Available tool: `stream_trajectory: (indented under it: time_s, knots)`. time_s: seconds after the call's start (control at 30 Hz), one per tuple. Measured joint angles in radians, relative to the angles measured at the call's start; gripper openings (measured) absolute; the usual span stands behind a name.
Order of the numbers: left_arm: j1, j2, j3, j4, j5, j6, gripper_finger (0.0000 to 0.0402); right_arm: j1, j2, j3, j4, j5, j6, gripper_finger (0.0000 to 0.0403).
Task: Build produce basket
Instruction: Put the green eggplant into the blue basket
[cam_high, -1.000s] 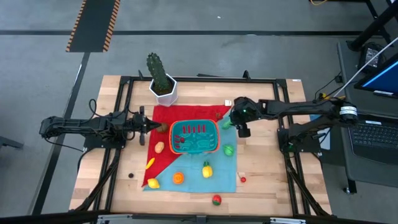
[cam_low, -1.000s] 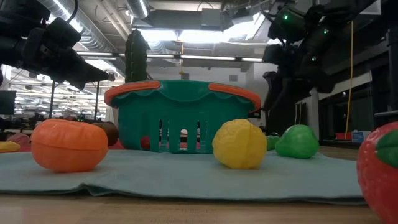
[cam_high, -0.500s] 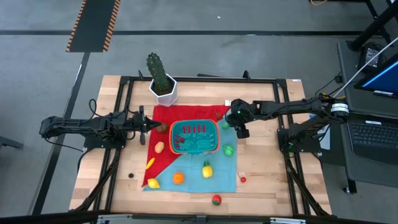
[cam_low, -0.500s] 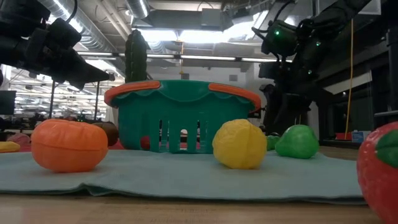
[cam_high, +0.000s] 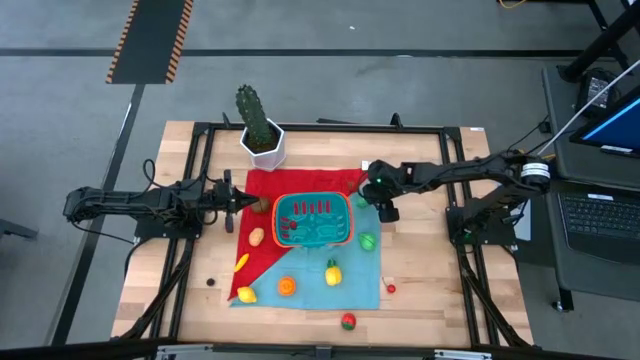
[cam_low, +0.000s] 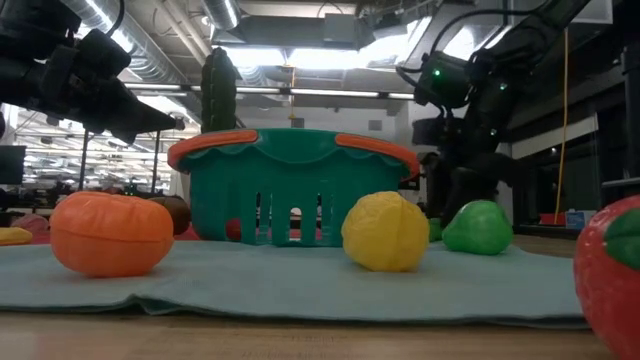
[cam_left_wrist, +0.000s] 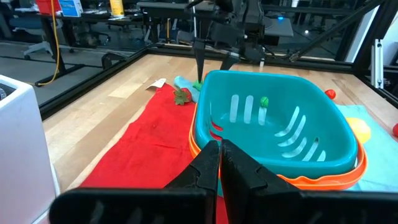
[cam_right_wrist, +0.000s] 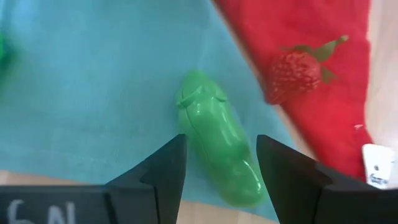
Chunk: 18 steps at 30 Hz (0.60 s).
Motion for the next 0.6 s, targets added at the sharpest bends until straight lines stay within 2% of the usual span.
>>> stream_trajectory:
  time_s: [0.6]
  knots:
    - [0.0, 0.0, 0.0, 0.0, 0.0, 0.0, 0.0008, 0.0, 0.057, 0.0, 0.011, 0.0, 0.0, 0.0195]
